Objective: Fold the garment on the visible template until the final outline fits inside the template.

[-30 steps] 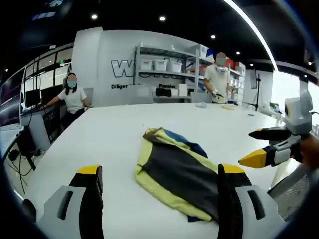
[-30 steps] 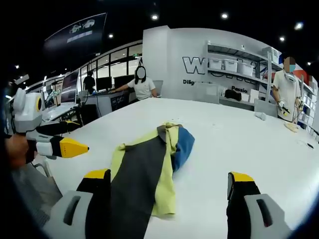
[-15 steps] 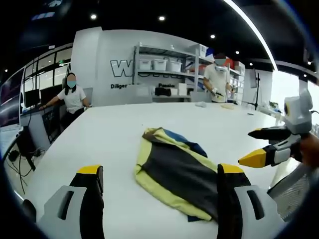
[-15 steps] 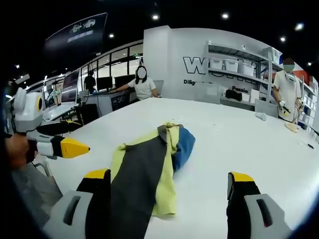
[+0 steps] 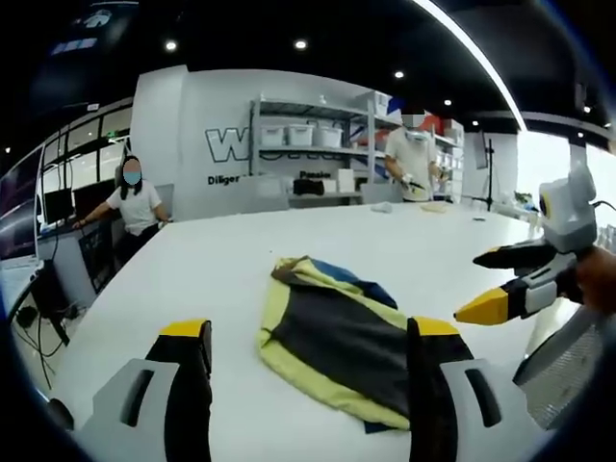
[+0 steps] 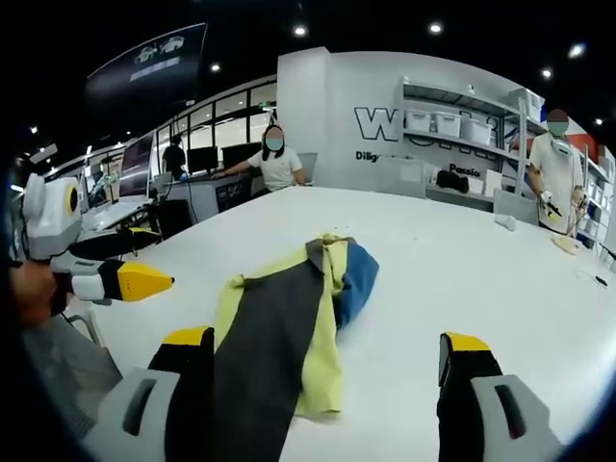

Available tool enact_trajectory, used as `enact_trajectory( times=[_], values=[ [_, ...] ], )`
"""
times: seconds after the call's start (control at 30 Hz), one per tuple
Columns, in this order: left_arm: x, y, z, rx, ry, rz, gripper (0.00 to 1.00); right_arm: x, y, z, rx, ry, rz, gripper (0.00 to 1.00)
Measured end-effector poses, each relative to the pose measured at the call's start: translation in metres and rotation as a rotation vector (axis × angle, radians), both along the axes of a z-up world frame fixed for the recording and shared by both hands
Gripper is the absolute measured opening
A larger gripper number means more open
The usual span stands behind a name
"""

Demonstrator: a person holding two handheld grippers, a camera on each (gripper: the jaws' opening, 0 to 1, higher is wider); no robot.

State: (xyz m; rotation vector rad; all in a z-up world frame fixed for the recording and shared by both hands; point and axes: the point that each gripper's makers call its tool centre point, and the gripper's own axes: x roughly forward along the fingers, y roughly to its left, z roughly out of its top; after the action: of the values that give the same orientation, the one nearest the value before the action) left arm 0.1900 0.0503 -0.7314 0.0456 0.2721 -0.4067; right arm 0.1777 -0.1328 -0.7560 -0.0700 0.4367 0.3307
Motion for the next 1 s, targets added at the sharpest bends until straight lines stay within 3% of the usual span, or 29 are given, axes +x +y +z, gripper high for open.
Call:
enact_trajectory(
  times=[1.0],
  values=[
    [0.001, -0.010, 0.007, 0.000, -0.061, -0.038, 0.64, 0.001, 0.005, 0.007, 0.017, -0.030, 0.014, 0.98]
  ],
)
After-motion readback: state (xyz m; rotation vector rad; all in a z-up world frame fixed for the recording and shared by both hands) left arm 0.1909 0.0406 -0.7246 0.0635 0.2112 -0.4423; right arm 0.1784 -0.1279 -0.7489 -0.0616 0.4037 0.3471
